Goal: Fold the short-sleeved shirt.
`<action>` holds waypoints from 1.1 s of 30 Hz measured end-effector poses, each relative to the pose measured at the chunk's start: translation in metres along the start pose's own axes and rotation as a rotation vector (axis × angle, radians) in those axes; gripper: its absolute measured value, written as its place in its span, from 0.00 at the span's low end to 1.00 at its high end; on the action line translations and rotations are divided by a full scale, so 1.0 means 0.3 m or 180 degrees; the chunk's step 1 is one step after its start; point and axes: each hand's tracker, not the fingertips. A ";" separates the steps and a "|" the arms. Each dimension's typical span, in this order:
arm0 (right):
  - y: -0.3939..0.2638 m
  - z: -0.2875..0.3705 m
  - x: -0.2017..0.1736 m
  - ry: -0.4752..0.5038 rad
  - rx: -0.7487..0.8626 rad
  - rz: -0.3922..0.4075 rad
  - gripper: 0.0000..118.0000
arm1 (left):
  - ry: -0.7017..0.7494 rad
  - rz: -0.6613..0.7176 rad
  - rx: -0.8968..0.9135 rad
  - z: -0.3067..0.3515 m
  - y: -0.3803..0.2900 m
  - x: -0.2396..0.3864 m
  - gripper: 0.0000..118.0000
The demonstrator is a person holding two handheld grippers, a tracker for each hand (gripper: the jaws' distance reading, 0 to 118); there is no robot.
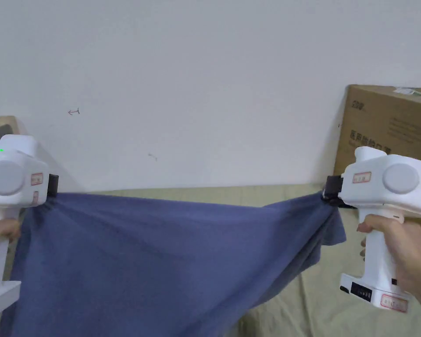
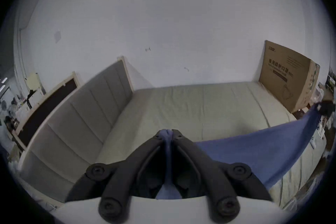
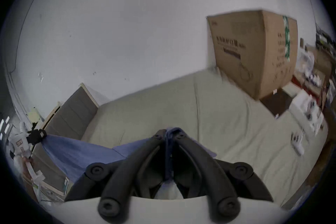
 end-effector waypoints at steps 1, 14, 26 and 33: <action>0.048 0.008 -0.015 0.0005 0.0044 -0.0025 0.05 | -0.0015 0.0024 0.0047 0.012 0.027 -0.006 0.03; 0.679 -0.021 -0.192 -0.0070 0.0755 0.0002 0.04 | 0.0357 0.0105 0.0808 -0.075 0.510 0.007 0.03; 0.864 -0.050 -0.090 -0.0347 0.1228 -0.0123 0.04 | 0.0221 0.0332 0.1596 -0.163 0.721 0.097 0.03; 0.772 -0.232 -0.007 -0.0427 0.1064 -0.0057 0.04 | 0.0215 0.0075 0.1453 -0.357 0.579 0.198 0.03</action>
